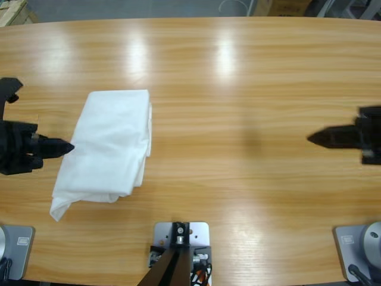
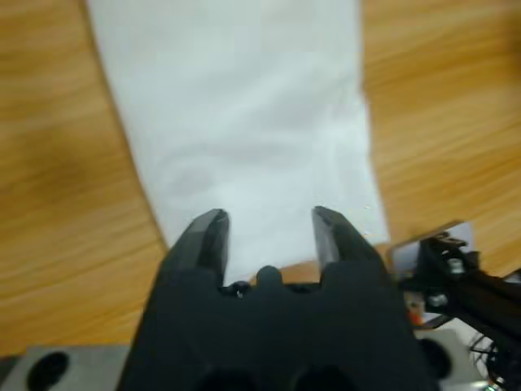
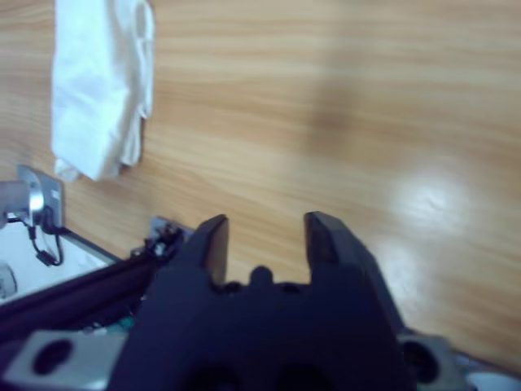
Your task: Fold clothes
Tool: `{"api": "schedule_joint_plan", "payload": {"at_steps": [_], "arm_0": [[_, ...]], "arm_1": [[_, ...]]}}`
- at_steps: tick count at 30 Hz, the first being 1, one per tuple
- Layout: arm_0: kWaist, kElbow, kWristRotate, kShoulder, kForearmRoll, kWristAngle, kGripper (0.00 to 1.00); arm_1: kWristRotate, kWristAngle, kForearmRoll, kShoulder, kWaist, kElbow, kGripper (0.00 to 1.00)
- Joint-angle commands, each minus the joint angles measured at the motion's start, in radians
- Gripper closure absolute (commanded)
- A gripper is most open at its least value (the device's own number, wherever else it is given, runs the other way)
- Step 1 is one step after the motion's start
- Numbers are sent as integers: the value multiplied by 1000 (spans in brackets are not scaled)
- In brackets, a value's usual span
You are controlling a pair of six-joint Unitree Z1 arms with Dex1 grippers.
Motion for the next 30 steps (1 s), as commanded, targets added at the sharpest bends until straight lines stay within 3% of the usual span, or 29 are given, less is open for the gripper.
{"api": "schedule_joint_plan", "payload": {"at_steps": [1,2,3,4,8,12,16,18,20,26,30], "arm_0": [[74,-62,170,218,22,9,63],[74,-79,170,230,28,7,54],[74,-87,169,238,29,6,33],[74,-86,172,251,29,-1,11],[99,-73,462,349,45,-32,1],[166,-57,724,390,43,-91,86],[176,-55,996,379,-27,-94,100],[176,-35,1182,355,-73,-130,232],[222,-29,1322,338,-69,-236,264],[268,-35,1436,365,-40,-246,345],[280,-38,1493,457,-28,-245,262]], "arm_1": [[5,54,-31,61,7,-13,493],[10,53,-23,49,6,-4,129],[12,51,-19,40,7,5,21],[15,49,-18,36,7,13,1],[24,43,-21,37,7,35,0],[26,45,-21,24,7,58,0],[40,48,-21,14,7,87,0],[45,50,-22,14,7,94,0],[47,52,-22,14,7,98,0],[49,59,-23,21,7,113,0],[49,67,-22,22,7,113,0]]}}
